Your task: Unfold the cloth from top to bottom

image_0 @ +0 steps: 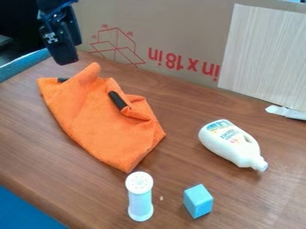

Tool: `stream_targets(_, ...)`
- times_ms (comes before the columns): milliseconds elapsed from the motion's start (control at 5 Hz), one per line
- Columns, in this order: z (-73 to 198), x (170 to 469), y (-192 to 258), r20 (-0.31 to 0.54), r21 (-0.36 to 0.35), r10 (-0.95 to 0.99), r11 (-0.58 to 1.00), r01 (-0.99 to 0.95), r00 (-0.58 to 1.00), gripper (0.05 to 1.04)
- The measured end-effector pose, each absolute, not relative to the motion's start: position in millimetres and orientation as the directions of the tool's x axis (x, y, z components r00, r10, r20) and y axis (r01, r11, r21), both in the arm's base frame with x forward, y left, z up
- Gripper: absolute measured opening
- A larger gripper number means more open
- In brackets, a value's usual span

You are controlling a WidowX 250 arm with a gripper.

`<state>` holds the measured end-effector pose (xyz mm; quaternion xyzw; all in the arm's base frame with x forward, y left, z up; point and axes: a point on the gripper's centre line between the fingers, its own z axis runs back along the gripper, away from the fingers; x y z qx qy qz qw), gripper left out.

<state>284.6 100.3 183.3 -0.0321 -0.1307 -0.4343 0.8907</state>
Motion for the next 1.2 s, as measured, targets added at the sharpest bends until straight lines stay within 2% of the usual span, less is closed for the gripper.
stream_targets(400,174,285,100,0.256,0.021,-0.755,0.628,0.778,0.603,1.0)
stream_targets(600,167,289,92,0.239,-0.089,-0.679,0.697,0.712,0.695,1.0)
stream_targets(800,163,292,84,0.255,-0.053,-0.582,0.789,0.612,0.772,1.0)
stream_targets(1000,163,291,78,0.301,0.044,-0.394,0.916,0.4,0.868,1.0)
stream_targets(1200,164,291,70,0.381,0.158,-0.251,0.966,0.205,0.89,1.0)
